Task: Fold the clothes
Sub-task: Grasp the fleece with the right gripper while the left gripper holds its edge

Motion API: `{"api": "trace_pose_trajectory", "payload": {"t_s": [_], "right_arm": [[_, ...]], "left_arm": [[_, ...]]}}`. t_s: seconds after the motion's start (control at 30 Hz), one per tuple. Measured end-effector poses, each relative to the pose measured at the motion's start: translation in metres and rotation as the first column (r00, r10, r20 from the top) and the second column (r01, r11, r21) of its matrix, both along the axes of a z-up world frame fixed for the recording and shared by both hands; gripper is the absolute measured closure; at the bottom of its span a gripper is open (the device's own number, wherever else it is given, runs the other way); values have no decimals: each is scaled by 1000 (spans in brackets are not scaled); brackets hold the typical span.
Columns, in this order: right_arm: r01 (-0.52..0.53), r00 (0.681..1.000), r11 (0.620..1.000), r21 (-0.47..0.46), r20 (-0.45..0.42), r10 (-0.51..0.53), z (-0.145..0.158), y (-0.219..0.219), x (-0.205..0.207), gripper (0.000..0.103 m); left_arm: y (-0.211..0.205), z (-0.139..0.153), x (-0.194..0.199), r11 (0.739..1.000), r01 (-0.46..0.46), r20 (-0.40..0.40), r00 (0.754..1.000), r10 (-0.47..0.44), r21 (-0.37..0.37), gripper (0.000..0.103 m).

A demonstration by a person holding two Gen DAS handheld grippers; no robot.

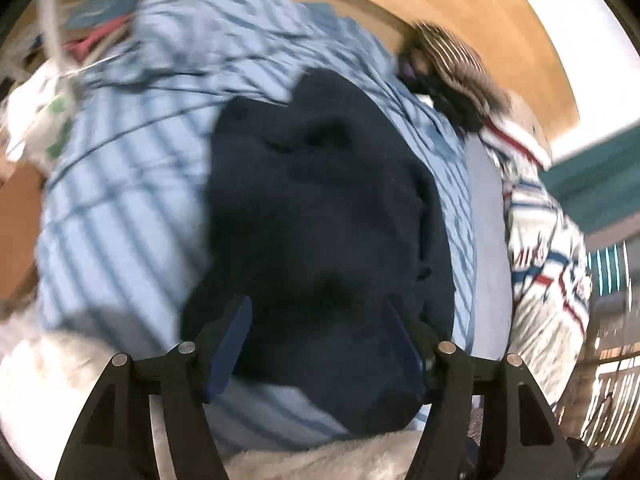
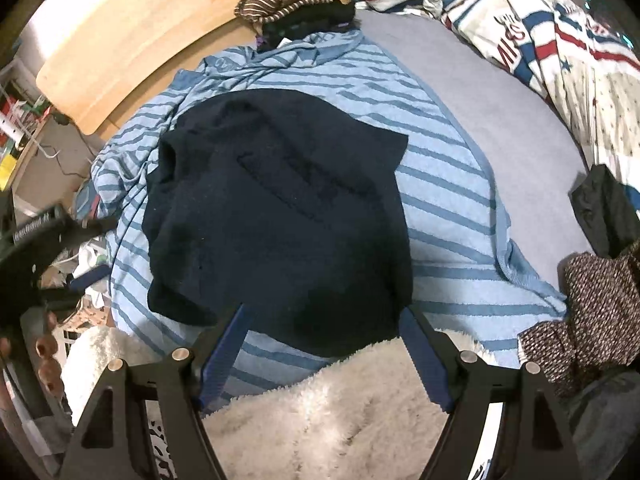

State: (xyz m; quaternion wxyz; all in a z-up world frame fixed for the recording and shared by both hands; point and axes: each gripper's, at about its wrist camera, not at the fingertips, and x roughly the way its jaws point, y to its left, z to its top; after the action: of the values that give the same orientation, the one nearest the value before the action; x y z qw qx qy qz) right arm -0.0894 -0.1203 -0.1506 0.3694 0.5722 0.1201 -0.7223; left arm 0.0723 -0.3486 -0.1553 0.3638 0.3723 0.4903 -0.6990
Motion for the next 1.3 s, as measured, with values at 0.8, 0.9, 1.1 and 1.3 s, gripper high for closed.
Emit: {"api": "trace_pose_trajectory", "payload": {"t_s": [0.8, 0.9, 1.1, 1.3], "right_arm": [[41, 999, 994, -102, -20, -43, 36, 9, 25, 19], [27, 999, 995, -99, 27, -24, 26, -4, 33, 19], [28, 997, 998, -61, 68, -24, 12, -18, 32, 20], [107, 993, 994, -22, 49, -106, 8, -13, -9, 19]], "left_arm": [[56, 68, 141, 973, 24, 261, 965, 38, -230, 102], [60, 36, 172, 999, 0, 229, 973, 10, -42, 102], [40, 42, 172, 993, -119, 30, 992, 120, -20, 48], [3, 37, 99, 999, -12, -53, 999, 10, -46, 25]]}}
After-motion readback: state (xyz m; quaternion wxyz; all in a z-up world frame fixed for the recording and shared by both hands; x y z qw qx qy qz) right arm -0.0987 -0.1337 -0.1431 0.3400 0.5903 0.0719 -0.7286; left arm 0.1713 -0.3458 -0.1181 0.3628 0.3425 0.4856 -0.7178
